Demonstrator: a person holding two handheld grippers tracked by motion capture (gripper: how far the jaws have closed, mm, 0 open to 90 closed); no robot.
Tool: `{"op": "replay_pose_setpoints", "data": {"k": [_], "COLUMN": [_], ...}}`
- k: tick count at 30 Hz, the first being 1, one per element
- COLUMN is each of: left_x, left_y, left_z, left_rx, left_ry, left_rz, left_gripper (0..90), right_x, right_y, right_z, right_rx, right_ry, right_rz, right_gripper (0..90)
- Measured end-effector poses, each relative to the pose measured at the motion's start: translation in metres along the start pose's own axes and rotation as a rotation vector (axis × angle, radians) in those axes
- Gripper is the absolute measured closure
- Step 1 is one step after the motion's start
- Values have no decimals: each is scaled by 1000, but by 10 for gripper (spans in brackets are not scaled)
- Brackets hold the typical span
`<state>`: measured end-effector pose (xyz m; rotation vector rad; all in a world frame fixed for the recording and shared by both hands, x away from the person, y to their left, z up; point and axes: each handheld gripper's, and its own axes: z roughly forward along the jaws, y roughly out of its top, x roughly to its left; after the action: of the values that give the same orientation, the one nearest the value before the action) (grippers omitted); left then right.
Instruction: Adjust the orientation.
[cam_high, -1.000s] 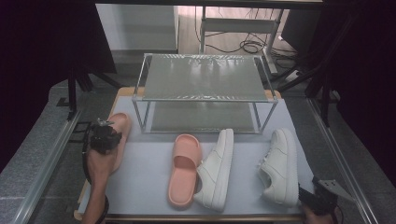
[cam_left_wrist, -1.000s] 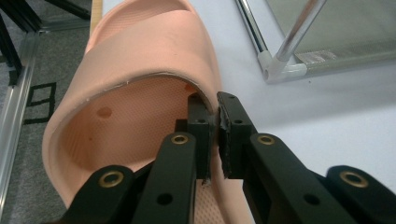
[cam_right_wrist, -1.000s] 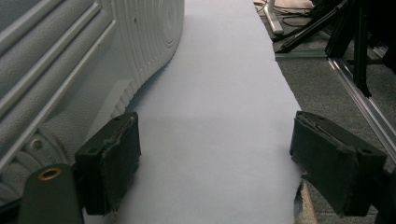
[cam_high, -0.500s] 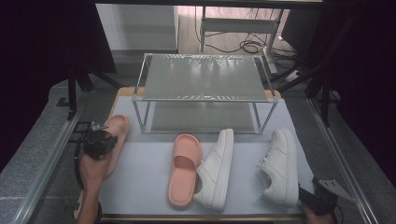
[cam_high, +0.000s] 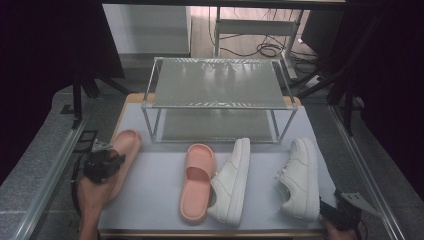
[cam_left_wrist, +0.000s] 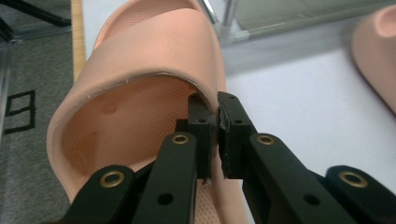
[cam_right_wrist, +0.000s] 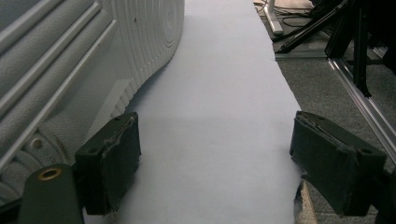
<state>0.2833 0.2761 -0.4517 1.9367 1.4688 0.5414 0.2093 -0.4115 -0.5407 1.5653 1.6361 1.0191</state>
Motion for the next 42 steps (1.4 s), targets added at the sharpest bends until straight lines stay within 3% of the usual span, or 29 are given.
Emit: {"op": "replay_pose_setpoints", "data": {"k": [13, 24, 33, 42], "left_x": [-24, -49, -69, -80], "left_y": [-17, -16, -5, 5], "left_z": [-18, -21, -2, 14], "left_rx": [-35, -64, -80, -84], "left_ry": [-69, -138, -180, -186], "left_rz": [22, 59, 70, 74], "left_gripper": [845, 845, 845, 845], "right_x": [0, 0, 0, 0], "right_y": [0, 0, 0, 0], "right_z": [0, 0, 0, 0], "right_rx": [-1, -1, -1, -1], "right_ry": [0, 0, 0, 0], "right_rz": [1, 1, 1, 1], "right_gripper": [161, 161, 161, 161]}}
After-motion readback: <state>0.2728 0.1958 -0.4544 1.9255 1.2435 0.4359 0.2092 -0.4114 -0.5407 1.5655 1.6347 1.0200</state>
